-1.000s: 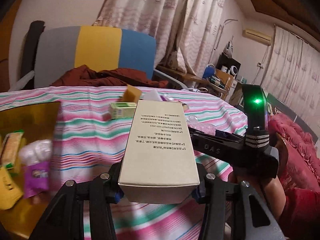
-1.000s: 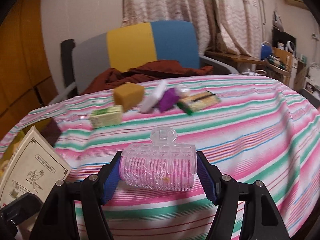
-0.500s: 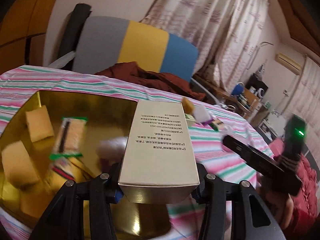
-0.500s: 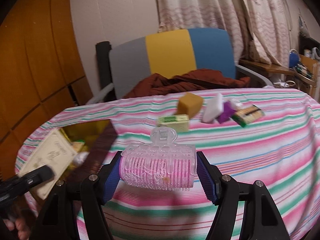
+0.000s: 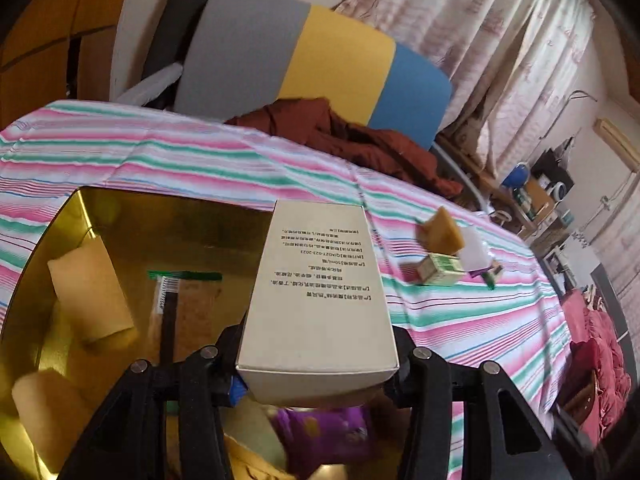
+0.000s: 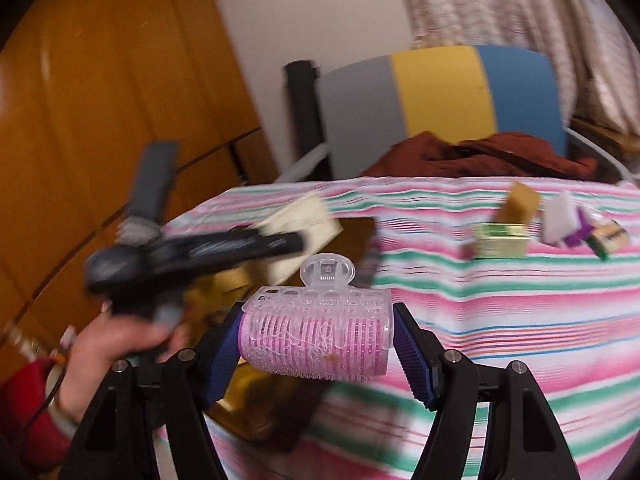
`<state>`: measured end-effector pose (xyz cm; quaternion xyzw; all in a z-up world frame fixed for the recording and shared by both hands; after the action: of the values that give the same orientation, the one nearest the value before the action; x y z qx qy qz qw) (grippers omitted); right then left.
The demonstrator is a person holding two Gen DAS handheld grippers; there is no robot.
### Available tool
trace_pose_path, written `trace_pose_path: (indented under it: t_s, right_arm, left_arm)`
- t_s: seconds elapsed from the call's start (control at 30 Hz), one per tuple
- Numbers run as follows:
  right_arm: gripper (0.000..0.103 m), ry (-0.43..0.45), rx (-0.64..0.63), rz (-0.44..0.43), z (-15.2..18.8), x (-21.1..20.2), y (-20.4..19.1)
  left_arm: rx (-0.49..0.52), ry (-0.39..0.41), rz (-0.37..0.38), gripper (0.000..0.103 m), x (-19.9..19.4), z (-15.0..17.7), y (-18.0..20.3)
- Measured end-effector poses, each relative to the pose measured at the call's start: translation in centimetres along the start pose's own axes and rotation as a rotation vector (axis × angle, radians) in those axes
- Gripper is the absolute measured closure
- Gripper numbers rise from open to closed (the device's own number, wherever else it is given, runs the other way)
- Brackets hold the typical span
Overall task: Organize objects
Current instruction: 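Carry the cream box and pink roller to the gold tray and release both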
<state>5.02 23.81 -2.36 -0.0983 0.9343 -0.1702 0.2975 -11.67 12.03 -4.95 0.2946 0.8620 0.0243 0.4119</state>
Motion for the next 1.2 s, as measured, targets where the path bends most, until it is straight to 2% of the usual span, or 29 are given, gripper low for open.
trace_pose_path:
  t_s: [0.07,0.17,0.23,0.33,0.37,0.4,0.47,0.6,0.7,0.93,1.2]
  right_arm:
    - [0.032,-0.022,-0.039,-0.005,0.5,0.7,-1.2]
    - [0.032,-0.059,-0.077,-0.019,1.5,1.6,-2.2]
    - [0.032,-0.089,-0.093,-0.021,2.2,2.3,-2.6]
    - [0.031,-0.129,-0.099,-0.037,3.1,2.8,-2.8]
    - [0.026,-0.137,-0.104,-0.039,3.3,2.8,-2.9]
    - [0.016,-0.133,-0.109,-0.034,3.4,2.8,-2.9]
    - [0.009,-0.116,-0.108,-0.042,3.5,2.4,-3.1]
    - [0.009,-0.095,-0.099,-0.045,3.2,2.1,-2.9]
    - [0.009,-0.091,-0.071,-0.036,3.0,2.0,-2.3]
    - [0.009,-0.068,-0.010,-0.012,2.7,1.0,-0.6]
    - [0.009,-0.046,0.048,0.025,2.0,0.7,1.2]
  left_arm:
    - [-0.022,0.000,-0.007,0.050,0.2,-0.3,-0.6]
    - [-0.055,-0.046,-0.003,0.044,1.3,-0.9,-1.6]
    - [-0.072,-0.057,-0.010,0.043,1.4,-1.1,-2.2]
    - [-0.104,-0.021,-0.026,0.043,0.3,-1.2,-3.0]
    - [-0.116,-0.002,-0.025,0.043,-0.3,-1.2,-3.2]
    - [-0.131,0.026,-0.040,0.043,-1.2,-1.1,-3.6]
    - [-0.136,0.066,-0.083,0.042,-2.6,-1.1,-4.0]
    - [-0.160,0.145,-0.154,0.041,-5.6,-0.4,-4.8]
    - [-0.185,0.165,-0.155,0.040,-6.7,0.3,-5.2]
    - [-0.224,0.190,-0.180,0.040,-8.3,2.3,-5.0]
    - [-0.152,0.172,-0.164,0.040,-8.3,3.6,-2.5]
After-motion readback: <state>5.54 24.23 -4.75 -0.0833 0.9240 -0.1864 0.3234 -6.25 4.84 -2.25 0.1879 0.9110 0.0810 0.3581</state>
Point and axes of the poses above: each gripper's, at about its wrist camera, not at the fingertips, and x roughly the way its jaws point, y to its right, z to its underside, the point moved 3 cm from there along x, roughly the way its jaws point, and after that the axes turned 8 degrees about x, right-handed, at the moved point
